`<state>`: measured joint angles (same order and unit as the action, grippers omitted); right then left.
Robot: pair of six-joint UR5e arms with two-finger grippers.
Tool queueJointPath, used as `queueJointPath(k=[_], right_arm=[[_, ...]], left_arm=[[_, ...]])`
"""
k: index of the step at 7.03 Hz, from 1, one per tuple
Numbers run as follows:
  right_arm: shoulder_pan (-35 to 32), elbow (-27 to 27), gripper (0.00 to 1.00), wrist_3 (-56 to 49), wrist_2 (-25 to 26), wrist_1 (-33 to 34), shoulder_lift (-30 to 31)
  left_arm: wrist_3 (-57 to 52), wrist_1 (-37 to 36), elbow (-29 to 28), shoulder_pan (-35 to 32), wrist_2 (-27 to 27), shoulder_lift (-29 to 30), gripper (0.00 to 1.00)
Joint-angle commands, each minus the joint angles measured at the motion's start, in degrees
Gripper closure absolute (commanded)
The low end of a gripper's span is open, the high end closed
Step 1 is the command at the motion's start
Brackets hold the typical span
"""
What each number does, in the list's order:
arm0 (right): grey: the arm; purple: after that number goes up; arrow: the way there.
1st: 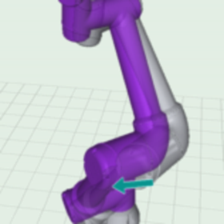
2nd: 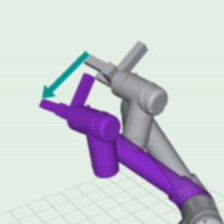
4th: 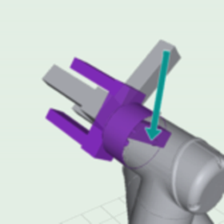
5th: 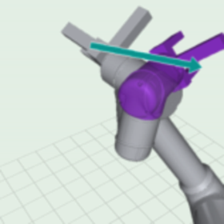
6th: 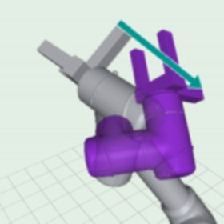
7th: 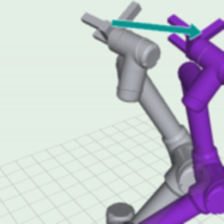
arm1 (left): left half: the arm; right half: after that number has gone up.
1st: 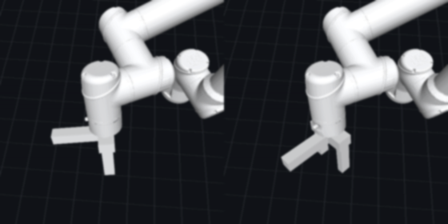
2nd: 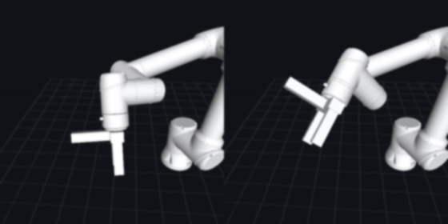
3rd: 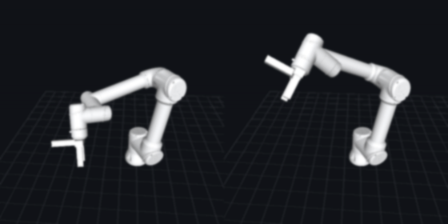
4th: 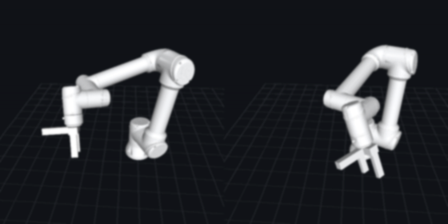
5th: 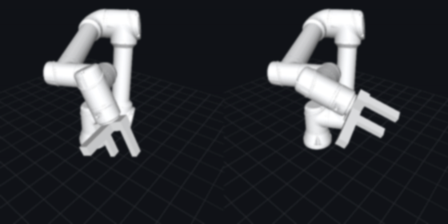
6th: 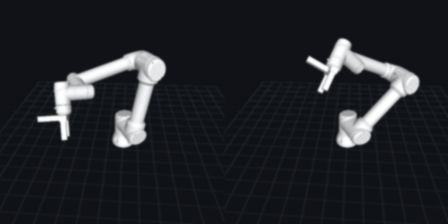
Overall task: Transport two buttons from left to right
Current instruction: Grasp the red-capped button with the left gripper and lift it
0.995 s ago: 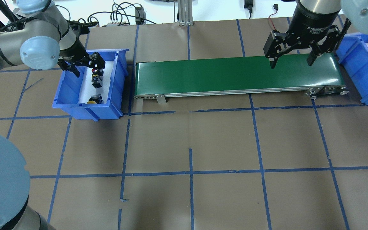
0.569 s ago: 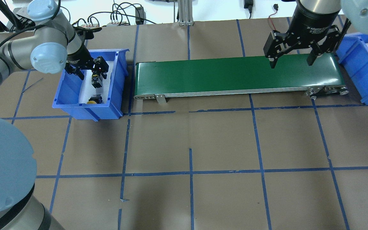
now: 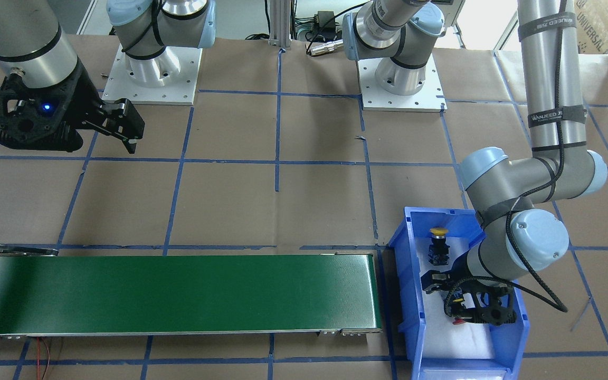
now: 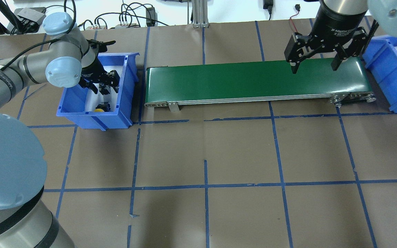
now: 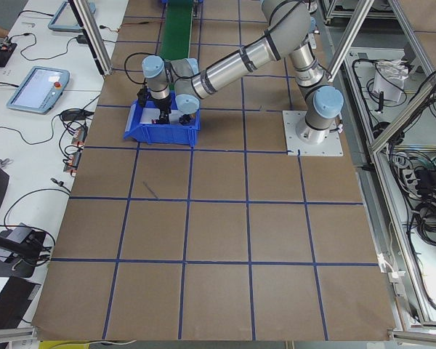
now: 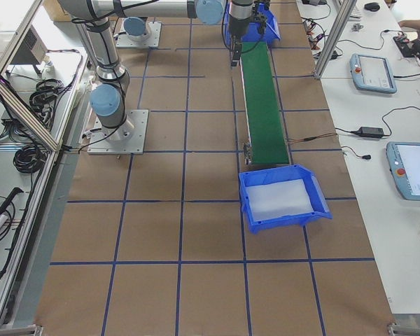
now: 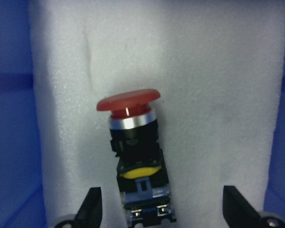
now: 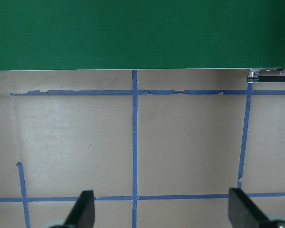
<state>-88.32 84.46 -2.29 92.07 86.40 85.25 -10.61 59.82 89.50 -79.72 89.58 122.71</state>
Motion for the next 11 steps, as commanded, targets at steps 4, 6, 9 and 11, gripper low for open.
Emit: queueJointPath(k=[4, 6, 9, 11], right_arm=[[0.0, 0.0, 0.0, 0.0, 0.0, 0.0, 0.0], [0.0, 0.0, 0.0, 0.0, 0.0, 0.0, 0.0], [0.0, 0.1, 0.0, 0.0, 0.0, 0.0, 0.0], [0.0, 0.1, 0.0, 0.0, 0.0, 0.0, 0.0]], left_arm=[[0.5, 3.9, -1.9, -0.3, 5.3, -5.0, 0.77], [6.1, 13.5, -3.9, -1.4, 4.6, -13.3, 0.77], [16.4, 13.4, -4.8, -8.4, 3.1, -17.2, 0.77], [22.1, 9.5, -5.7, -13.0, 2.2, -13.8, 0.77]])
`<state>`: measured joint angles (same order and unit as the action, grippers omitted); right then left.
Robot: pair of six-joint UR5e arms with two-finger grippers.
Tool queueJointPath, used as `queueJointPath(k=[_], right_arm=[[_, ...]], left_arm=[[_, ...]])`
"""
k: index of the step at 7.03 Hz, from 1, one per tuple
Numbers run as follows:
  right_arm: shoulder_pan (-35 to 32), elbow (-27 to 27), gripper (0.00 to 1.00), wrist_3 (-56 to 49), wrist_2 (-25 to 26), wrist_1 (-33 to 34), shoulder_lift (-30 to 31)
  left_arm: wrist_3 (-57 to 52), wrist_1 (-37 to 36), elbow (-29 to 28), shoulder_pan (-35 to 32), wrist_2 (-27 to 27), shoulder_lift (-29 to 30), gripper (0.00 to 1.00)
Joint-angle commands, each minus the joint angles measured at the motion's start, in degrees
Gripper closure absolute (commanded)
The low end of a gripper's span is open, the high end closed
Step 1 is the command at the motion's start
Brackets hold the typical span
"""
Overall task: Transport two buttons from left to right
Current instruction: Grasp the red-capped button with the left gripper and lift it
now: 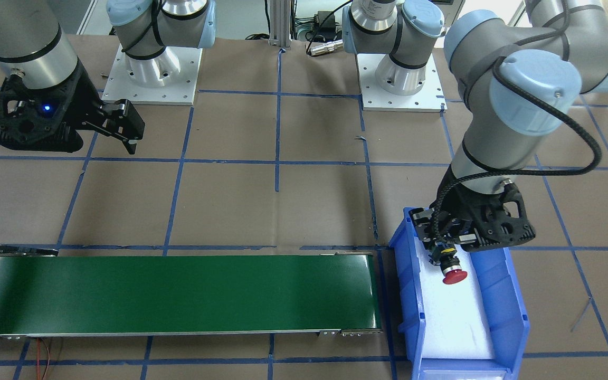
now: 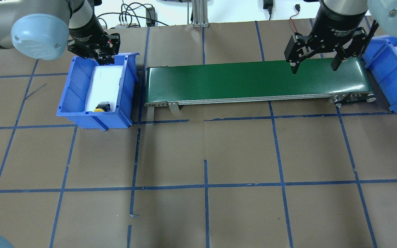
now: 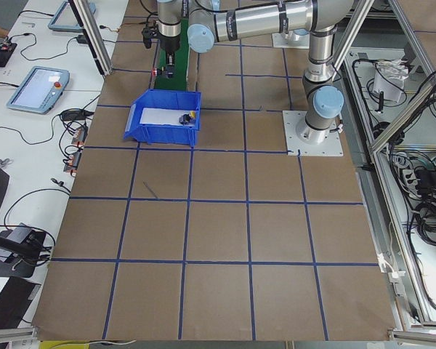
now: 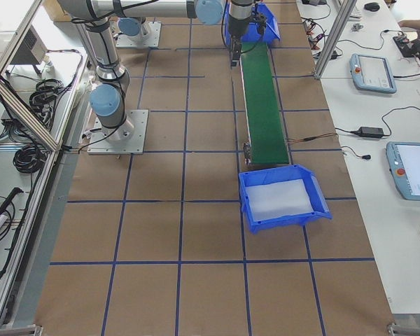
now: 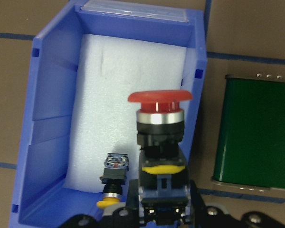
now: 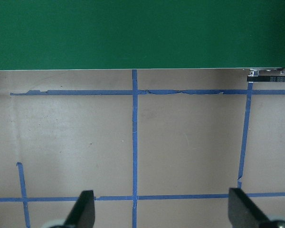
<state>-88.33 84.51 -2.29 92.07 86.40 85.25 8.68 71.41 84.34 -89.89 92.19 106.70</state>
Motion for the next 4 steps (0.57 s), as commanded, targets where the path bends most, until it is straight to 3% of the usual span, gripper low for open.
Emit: queueJointPath(k=[1, 4], right_arm=[[0.0, 0.0, 0.0, 0.0, 0.0, 0.0, 0.0], [0.0, 0.0, 0.0, 0.0, 0.0, 0.0, -0.1]], left_arm=[[4.5, -4.6, -1.2, -4.8, -0.4, 5.3, 0.77], [9.3, -6.5, -1.6, -11.6, -0.4, 11.3, 0.77]])
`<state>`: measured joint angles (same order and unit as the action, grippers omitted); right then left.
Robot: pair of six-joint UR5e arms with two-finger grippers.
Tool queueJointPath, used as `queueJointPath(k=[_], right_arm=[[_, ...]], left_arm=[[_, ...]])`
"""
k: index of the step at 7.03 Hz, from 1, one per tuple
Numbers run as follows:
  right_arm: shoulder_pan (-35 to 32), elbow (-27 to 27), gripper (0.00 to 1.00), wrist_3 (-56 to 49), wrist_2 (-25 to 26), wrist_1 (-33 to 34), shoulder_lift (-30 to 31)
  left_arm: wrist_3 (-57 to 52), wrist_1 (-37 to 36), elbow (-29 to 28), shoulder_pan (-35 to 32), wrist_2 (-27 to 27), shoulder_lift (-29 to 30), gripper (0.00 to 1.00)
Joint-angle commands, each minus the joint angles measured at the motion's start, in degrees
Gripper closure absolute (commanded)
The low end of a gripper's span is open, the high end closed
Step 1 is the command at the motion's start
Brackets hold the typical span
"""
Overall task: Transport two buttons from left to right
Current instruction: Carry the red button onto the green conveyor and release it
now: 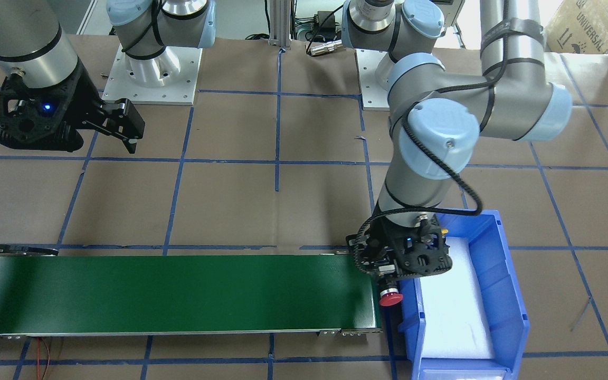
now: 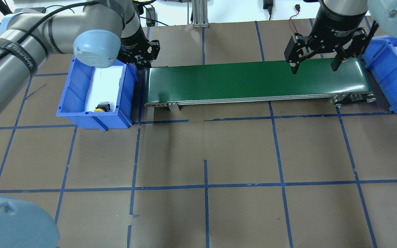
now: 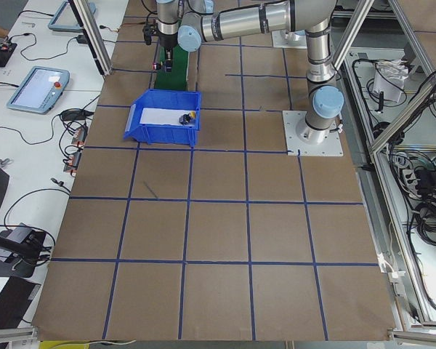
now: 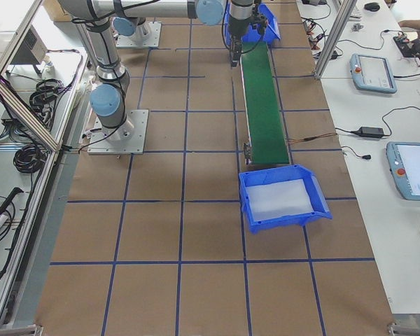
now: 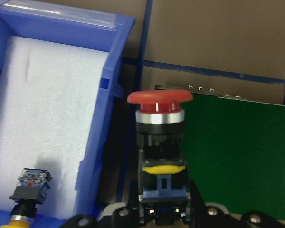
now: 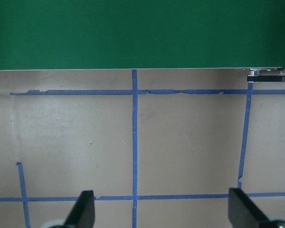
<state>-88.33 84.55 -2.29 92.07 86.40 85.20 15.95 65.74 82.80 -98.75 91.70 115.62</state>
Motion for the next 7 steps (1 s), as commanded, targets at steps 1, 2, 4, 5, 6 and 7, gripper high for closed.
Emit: queueJointPath(k=[1, 2, 4, 5, 6, 7], right_arm=[[0.0, 0.0, 0.0, 0.0, 0.0, 0.0, 0.0], [0.0, 0.0, 0.0, 0.0, 0.0, 0.0, 0.1], [0.0, 0.0, 0.0, 0.0, 0.0, 0.0, 0.0], [0.0, 0.0, 0.0, 0.0, 0.0, 0.0, 0.0], [0.0, 0.0, 0.0, 0.0, 0.0, 0.0, 0.1], [0.0, 0.0, 0.0, 0.0, 0.0, 0.0, 0.0]], left_arm=[[3.0, -0.9, -0.1, -3.5, 0.0, 3.2, 0.77], [3.0, -1.0, -0.1, -3.7, 0.1, 4.3, 0.77], [3.1, -3.2, -0.1, -3.7, 0.1, 5.8, 0.77], [3.0, -3.3, -0.1, -3.7, 0.1, 6.1, 0.77], [2.9, -3.3, -0.1, -3.7, 0.1, 5.9, 0.64], [2.9, -3.3, -0.1, -3.7, 0.1, 5.7, 0.06]])
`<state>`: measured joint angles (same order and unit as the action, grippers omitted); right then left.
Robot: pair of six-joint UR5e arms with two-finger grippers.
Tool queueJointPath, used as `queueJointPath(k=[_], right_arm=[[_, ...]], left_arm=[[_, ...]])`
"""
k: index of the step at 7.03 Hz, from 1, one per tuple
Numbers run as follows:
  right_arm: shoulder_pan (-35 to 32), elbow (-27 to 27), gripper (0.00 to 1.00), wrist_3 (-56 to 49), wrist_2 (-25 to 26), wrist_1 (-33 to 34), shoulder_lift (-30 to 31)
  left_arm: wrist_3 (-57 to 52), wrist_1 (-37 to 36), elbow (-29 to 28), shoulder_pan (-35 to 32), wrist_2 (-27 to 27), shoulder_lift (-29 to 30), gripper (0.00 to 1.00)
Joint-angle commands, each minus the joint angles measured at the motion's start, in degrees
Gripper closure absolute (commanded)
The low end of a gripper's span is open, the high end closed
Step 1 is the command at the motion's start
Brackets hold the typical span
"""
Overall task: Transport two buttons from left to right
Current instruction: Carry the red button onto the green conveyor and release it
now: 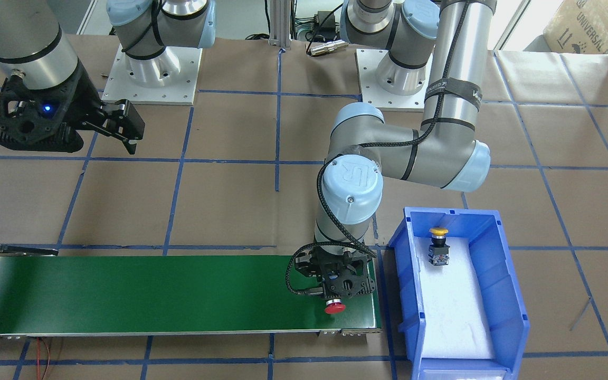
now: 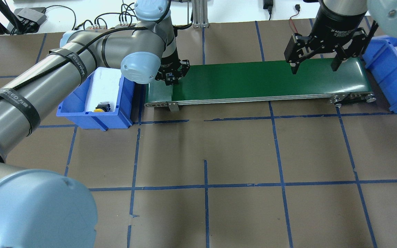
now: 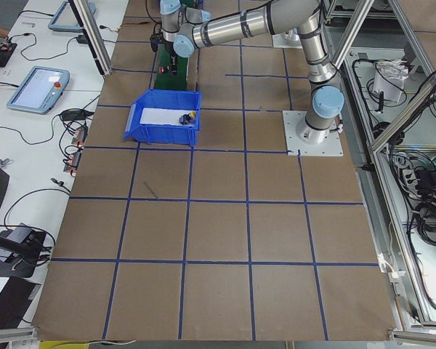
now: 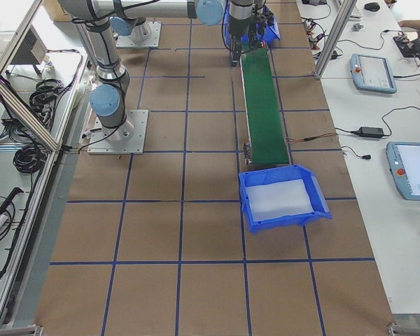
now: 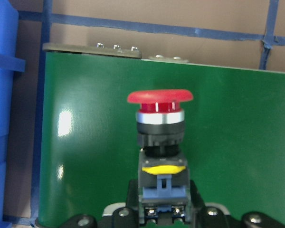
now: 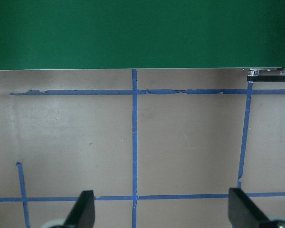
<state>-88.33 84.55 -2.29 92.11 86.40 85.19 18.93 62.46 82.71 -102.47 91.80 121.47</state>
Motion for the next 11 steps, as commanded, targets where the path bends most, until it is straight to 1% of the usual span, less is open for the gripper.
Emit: queueJointPath(k=[1, 3, 5, 7, 8, 9, 10, 11], right_arm=[[0.0, 0.0, 0.0, 0.0, 0.0, 0.0, 0.1], [0.0, 0.0, 0.0, 0.0, 0.0, 0.0, 0.1], [0.0, -0.1, 0.0, 0.0, 0.0, 0.0, 0.1], [0.0, -0.3, 0.0, 0.6, -0.2, 0.0, -0.2], [0.7, -1.1, 0.0, 0.0, -0.8, 0.2, -0.8], [1.1, -0.4, 0.0, 0.3, -0.7, 0.1, -0.7], [0.7, -0.5, 0.0, 0.9, -0.3, 0.3, -0.6], [0.5, -0.4, 0.0, 0.9, -0.5, 1.7, -1.4]], left_arm=[[0.0, -0.1, -0.1, 0.3, 0.0, -0.2, 0.0], [-0.3, 0.6, -0.6, 1.7, 0.1, -2.3, 0.0], [-4.1, 3.9, -2.5, 7.5, -0.3, -5.6, 0.0], [-14.7, 4.0, -1.2, 14.0, -3.1, -7.4, 0.0], [-16.0, 4.5, -1.0, 17.4, -6.4, -7.7, 0.0], [-18.5, 5.9, -0.8, 19.7, -6.6, -7.7, 0.0], [-20.3, 7.7, 0.3, 20.5, -5.8, -7.9, 0.0], [-20.9, 7.8, 2.8, 21.7, -3.8, -8.4, 0.0]])
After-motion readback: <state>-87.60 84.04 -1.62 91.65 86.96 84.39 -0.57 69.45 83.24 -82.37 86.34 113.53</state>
